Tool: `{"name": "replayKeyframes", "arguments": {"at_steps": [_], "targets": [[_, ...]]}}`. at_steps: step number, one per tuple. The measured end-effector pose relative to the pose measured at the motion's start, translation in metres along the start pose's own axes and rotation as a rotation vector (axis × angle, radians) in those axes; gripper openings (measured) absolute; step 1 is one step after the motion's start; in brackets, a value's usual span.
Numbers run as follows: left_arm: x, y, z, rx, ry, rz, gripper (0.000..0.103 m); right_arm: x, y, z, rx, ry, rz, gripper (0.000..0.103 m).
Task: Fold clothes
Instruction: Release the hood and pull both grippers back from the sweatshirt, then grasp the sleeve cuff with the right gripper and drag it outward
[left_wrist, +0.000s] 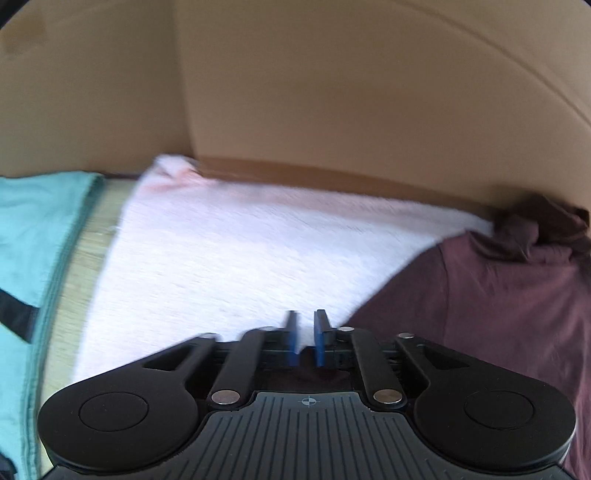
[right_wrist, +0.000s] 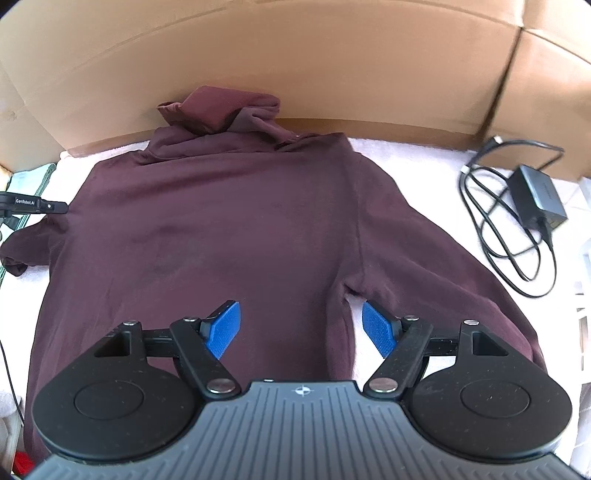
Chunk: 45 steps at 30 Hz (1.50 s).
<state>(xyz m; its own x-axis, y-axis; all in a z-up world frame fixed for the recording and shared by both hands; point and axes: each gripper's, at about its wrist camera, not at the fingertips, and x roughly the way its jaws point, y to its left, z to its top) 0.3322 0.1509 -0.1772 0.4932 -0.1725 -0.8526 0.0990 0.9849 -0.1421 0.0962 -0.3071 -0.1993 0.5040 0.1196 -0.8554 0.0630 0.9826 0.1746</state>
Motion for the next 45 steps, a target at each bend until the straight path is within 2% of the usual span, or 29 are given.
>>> {"name": "replayKeyframes", "arguments": {"at_steps": [2, 3, 4, 6, 8, 9, 11, 13, 14, 15, 17, 20, 21, 23, 24, 25, 29, 35, 40, 42, 45], "targets": [[-0.014, 0.008, 0.001, -0.039, -0.017, -0.007, 0.031, -0.006, -0.006, -0.008, 0.035, -0.005, 0.004, 0.076], [-0.022, 0.009, 0.0, -0.054, -0.028, -0.012, 0.039, -0.008, -0.008, -0.012, 0.049, -0.004, 0.008, 0.073], [-0.031, 0.01, -0.003, -0.066, -0.043, -0.021, 0.051, -0.01, -0.011, -0.016, 0.062, 0.0, 0.012, 0.07], [-0.049, 0.01, -0.009, -0.089, -0.072, -0.039, 0.061, -0.011, -0.015, -0.026, 0.085, 0.012, 0.021, 0.066], [-0.06, 0.006, -0.016, -0.098, -0.079, -0.063, 0.063, -0.009, -0.018, -0.035, 0.101, 0.03, 0.024, 0.063], [-0.065, 0.004, -0.02, -0.102, -0.082, -0.074, 0.064, -0.008, -0.019, -0.04, 0.108, 0.039, 0.024, 0.059], [-0.07, -0.001, -0.027, -0.107, -0.077, -0.085, 0.065, -0.002, -0.02, -0.048, 0.124, 0.066, 0.032, 0.045], [-0.072, -0.003, -0.034, -0.119, -0.061, -0.095, 0.065, 0.003, -0.02, -0.053, 0.126, 0.101, 0.05, 0.009], [-0.072, -0.005, -0.038, -0.124, -0.054, -0.099, 0.066, 0.003, -0.02, -0.054, 0.122, 0.109, 0.049, 0.004], [-0.072, -0.007, -0.042, -0.129, -0.047, -0.102, 0.072, 0.001, -0.02, -0.055, 0.123, 0.114, 0.056, 0.003], [-0.072, -0.01, -0.051, -0.139, -0.033, -0.109, 0.078, -0.004, -0.021, -0.057, 0.127, 0.12, 0.08, 0.003], [-0.07, -0.015, -0.062, -0.153, -0.012, -0.123, 0.078, -0.006, -0.021, -0.062, 0.109, 0.112, 0.068, 0.003], [-0.07, -0.017, -0.065, -0.156, -0.003, -0.126, 0.078, -0.006, -0.022, -0.064, 0.117, 0.106, 0.06, 0.007], [-0.071, -0.021, -0.072, -0.157, 0.01, -0.131, 0.078, -0.009, -0.026, -0.066, 0.14, 0.094, 0.045, 0.031], [-0.074, -0.024, -0.075, -0.155, 0.014, -0.136, 0.079, -0.013, -0.027, -0.069, 0.151, 0.086, 0.038, 0.055], [-0.076, -0.026, -0.079, -0.153, 0.018, -0.14, 0.081, -0.022, -0.029, -0.073, 0.157, 0.07, 0.035, 0.059], [-0.086, -0.039, -0.093, -0.138, 0.022, -0.158, 0.085, -0.067, -0.035, -0.098, 0.159, 0.02, 0.007, 0.058], [-0.078, -0.071, -0.11, -0.089, 0.07, -0.187, 0.086, -0.122, -0.047, -0.131, 0.222, -0.12, -0.188, 0.058], [-0.072, -0.102, -0.115, 0.005, 0.099, -0.209, 0.086, -0.114, -0.069, -0.148, 0.255, -0.03, -0.248, 0.059], [-0.075, -0.112, -0.118, 0.043, 0.103, -0.212, 0.087, -0.107, -0.071, -0.156, 0.24, 0.001, -0.232, 0.054], [-0.078, -0.12, -0.123, 0.083, 0.109, -0.207, 0.088, -0.098, -0.069, -0.16, 0.243, 0.011, -0.266, 0.052]]}}
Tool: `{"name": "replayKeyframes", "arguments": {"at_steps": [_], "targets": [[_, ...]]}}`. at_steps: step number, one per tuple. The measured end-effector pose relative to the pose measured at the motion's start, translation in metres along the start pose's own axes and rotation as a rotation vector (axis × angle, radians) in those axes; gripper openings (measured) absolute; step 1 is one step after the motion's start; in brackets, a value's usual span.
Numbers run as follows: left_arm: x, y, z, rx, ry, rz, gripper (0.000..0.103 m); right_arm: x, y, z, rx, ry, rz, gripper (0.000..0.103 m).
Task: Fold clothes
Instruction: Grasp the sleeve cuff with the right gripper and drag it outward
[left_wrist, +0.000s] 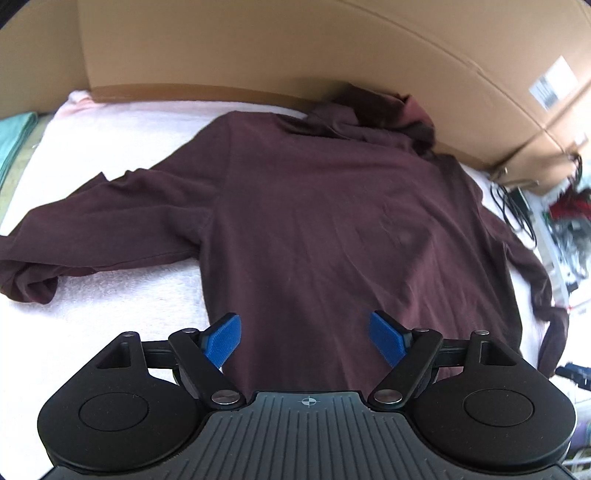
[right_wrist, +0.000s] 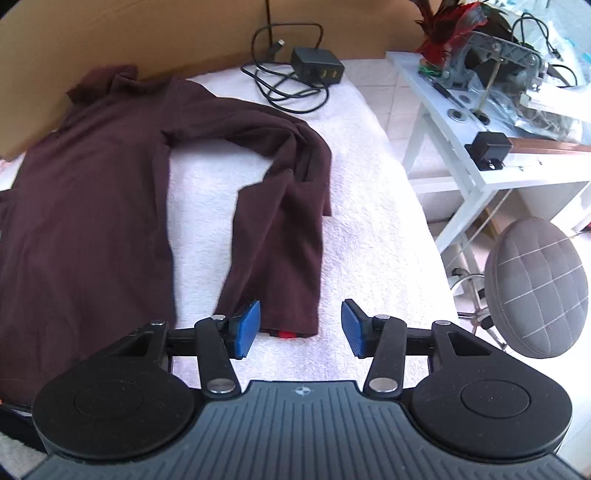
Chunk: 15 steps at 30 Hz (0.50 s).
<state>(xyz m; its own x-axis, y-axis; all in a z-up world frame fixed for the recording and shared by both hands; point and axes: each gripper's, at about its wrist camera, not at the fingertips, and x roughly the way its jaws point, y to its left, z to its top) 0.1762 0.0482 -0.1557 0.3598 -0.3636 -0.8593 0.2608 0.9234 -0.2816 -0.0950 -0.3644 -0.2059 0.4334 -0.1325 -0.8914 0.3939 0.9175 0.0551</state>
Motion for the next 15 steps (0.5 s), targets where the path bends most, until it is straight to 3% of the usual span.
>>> {"name": "replayKeyframes", "arguments": {"at_steps": [10, 11, 12, 13, 15], "targets": [[0.002, -0.005, -0.005, -0.026, 0.033, -0.022, 0.088, 0.024, -0.006, 0.018, 0.062, -0.078, 0.079, 0.055], [0.002, -0.005, -0.005, -0.023, 0.033, -0.023, 0.088, 0.025, -0.006, 0.019, 0.063, -0.061, 0.097, 0.048], [0.003, -0.005, -0.005, -0.022, 0.033, -0.025, 0.088, 0.027, -0.006, 0.02, 0.064, -0.044, 0.115, 0.018], [0.003, -0.005, -0.004, -0.022, 0.033, -0.028, 0.088, 0.026, -0.007, 0.021, 0.072, -0.028, 0.127, 0.007], [0.005, -0.005, -0.003, -0.022, 0.034, -0.032, 0.088, 0.009, -0.014, 0.026, 0.101, -0.037, 0.149, 0.006]]}}
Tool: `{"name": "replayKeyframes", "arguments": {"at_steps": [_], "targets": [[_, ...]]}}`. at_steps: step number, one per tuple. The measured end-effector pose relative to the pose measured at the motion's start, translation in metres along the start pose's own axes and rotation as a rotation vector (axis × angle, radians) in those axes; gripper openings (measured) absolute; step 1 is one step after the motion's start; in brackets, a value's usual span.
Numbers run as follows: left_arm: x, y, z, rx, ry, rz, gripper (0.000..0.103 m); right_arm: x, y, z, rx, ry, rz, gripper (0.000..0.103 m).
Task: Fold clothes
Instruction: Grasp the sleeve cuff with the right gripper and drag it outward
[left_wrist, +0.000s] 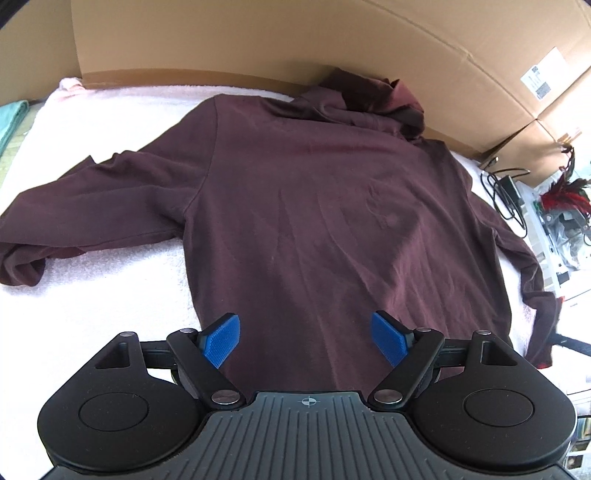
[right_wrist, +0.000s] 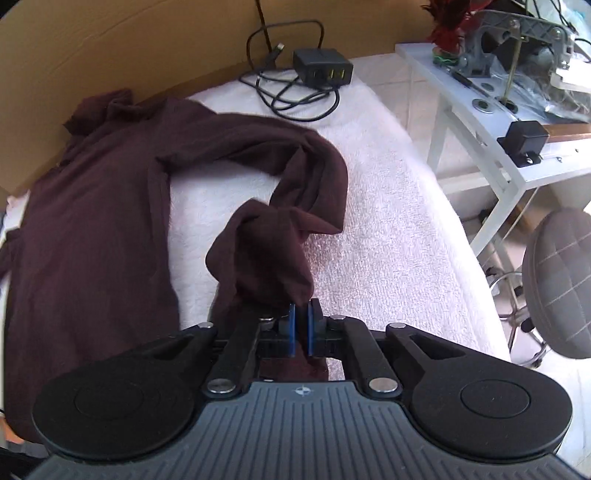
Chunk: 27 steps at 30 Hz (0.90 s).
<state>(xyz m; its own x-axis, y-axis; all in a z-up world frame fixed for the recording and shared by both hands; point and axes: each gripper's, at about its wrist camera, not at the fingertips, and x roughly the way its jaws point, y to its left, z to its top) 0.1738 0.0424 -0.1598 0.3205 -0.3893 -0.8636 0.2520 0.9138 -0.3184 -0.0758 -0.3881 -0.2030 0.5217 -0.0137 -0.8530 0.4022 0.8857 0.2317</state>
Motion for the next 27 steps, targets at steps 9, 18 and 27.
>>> {"name": "replayKeyframes", "arguments": {"at_steps": [9, 18, 27], "targets": [[0.015, -0.002, 0.003, -0.004, 0.028, -0.04, 0.088, -0.054, -0.009, 0.011, -0.414, -0.064, -0.492, 0.006], [0.015, 0.003, -0.001, -0.028, 0.043, -0.021, 0.088, -0.023, -0.028, -0.005, -0.39, 0.104, -0.548, 0.04], [0.016, -0.001, -0.004, -0.044, 0.053, -0.01, 0.089, -0.05, 0.038, 0.024, -0.484, -0.201, -0.321, 0.059]]}}
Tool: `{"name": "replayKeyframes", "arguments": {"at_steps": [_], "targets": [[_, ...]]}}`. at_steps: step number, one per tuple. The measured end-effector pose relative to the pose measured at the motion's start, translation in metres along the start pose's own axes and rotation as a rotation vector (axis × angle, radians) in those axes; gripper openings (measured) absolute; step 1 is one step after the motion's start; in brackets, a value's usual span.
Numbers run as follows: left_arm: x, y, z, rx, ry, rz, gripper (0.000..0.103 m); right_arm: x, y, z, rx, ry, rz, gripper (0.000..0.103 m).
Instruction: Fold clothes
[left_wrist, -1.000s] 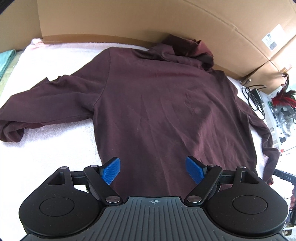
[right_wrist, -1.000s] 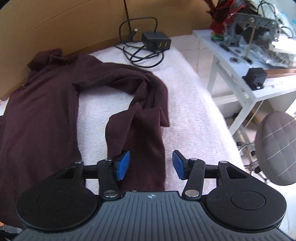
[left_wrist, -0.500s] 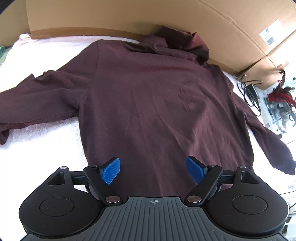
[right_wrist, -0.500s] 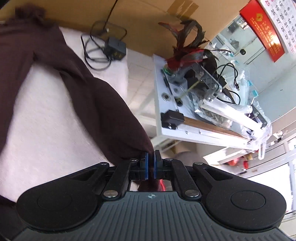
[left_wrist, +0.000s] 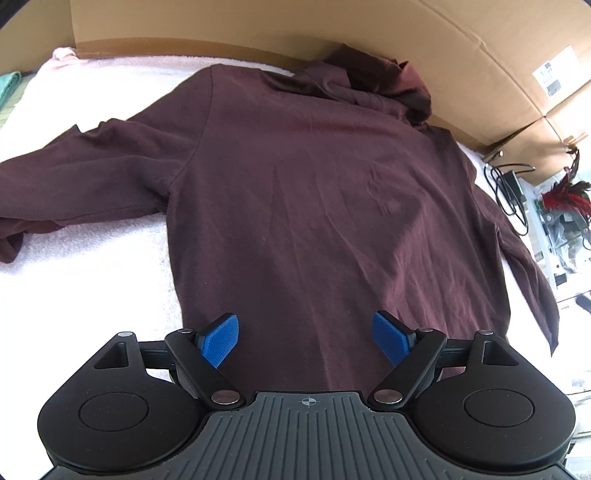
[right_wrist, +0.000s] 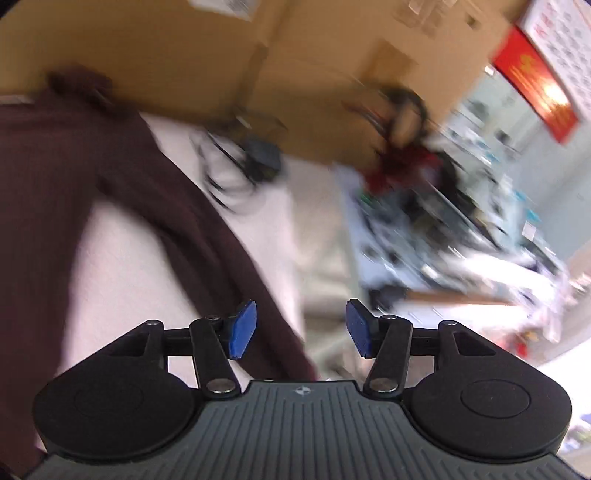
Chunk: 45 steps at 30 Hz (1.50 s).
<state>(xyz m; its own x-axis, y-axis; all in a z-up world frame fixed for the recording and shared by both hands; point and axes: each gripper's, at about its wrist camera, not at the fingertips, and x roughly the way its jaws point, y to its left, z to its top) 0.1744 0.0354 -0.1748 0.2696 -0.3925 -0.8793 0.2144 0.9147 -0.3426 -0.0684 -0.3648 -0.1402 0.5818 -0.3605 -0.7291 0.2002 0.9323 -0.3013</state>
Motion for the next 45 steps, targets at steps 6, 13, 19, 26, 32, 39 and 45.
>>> {"name": "replayKeyframes", "arguments": {"at_steps": [6, 13, 19, 26, 32, 39, 45], "targets": [[-0.011, -0.004, -0.011, 0.003, -0.001, 0.042, 0.089, 0.068, 0.057, 0.024, -0.162, 0.02, 0.201, 0.017], [-0.024, 0.02, -0.028, -0.099, -0.002, 0.065, 0.09, 0.102, 0.084, 0.034, -0.333, 0.008, 0.154, 0.019], [-0.027, 0.032, -0.032, -0.145, -0.015, 0.069, 0.09, 0.114, 0.083, 0.041, -0.323, 0.08, 0.204, 0.003], [-0.026, 0.035, -0.031, -0.157, -0.013, 0.069, 0.091, 0.088, 0.081, 0.036, -0.296, 0.12, 0.301, 0.007], [-0.023, 0.039, -0.043, -0.144, 0.041, 0.075, 0.091, 0.061, 0.066, 0.035, -0.108, 0.111, 0.397, 0.057], [-0.02, 0.042, -0.061, -0.162, 0.054, 0.04, 0.094, 0.054, 0.081, 0.02, -0.119, 0.157, 0.45, 0.057], [-0.023, 0.039, -0.067, -0.179, 0.015, 0.016, 0.082, 0.048, 0.094, 0.017, -0.126, 0.164, 0.479, 0.057]]}}
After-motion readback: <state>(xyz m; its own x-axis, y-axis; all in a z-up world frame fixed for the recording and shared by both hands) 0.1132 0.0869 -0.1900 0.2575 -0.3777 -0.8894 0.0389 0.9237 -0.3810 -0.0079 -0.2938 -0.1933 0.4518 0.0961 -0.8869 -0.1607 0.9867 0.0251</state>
